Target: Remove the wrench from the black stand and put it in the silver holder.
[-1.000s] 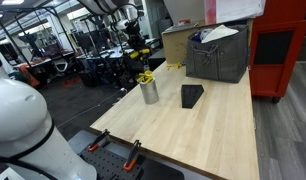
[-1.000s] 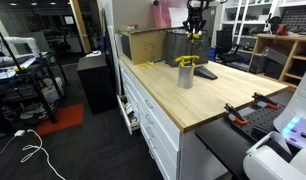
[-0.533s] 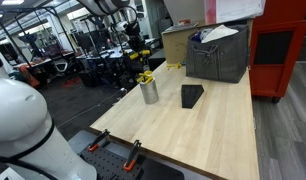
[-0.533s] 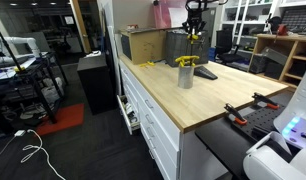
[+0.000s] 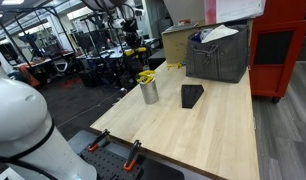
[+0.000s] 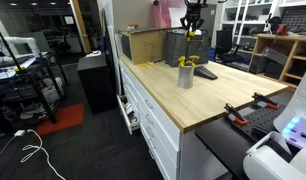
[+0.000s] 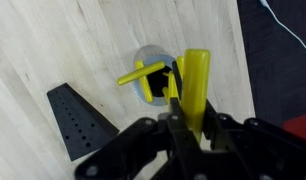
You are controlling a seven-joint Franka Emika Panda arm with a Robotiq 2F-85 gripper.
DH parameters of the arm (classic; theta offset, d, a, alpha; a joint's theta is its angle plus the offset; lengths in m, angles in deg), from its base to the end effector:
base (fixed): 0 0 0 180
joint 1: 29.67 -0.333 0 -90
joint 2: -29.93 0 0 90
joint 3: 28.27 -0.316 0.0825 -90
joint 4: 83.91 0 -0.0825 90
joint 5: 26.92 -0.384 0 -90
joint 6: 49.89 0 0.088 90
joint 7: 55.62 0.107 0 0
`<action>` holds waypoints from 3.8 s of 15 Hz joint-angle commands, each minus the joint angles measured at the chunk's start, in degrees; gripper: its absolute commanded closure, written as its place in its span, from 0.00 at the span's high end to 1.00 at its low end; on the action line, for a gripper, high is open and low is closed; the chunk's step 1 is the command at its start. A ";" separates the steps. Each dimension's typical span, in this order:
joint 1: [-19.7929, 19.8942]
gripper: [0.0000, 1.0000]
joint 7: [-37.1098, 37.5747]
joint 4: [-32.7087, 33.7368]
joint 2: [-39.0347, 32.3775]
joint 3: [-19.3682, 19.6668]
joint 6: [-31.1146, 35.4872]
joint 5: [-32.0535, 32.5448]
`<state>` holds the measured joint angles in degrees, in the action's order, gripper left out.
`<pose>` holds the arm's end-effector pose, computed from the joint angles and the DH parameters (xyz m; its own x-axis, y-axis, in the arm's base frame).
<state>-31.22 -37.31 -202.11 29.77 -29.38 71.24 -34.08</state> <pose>0.5529 0.0314 0.4367 0.9441 -0.3294 0.0080 -0.3262 -0.9379 -0.1182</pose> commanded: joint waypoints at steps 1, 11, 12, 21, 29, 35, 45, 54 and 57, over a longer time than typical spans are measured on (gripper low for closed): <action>0.35 0.06 -0.22 0.82 2.45 0.17 -0.13 1.01; 0.92 0.06 -2.76 3.63 4.23 0.45 -5.76 6.64; 1.00 0.06 -2.68 4.06 4.21 0.49 -5.41 6.60; 0.69 0.06 -5.67 5.61 2.77 0.27 -8.58 4.04; 0.16 0.06 -8.32 6.30 -0.45 -0.17 -5.96 1.03; -0.58 0.06 -10.31 4.97 -4.50 -0.48 2.67 3.44; 0.08 0.06 -17.75 3.03 -1.76 -0.22 3.76 7.91; 0.45 0.06 -21.08 2.49 -3.38 -0.07 3.21 9.57; 0.27 0.06 -20.66 1.32 -4.61 -0.22 3.39 10.44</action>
<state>-30.92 -56.64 -199.59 25.26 -29.68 74.34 -24.76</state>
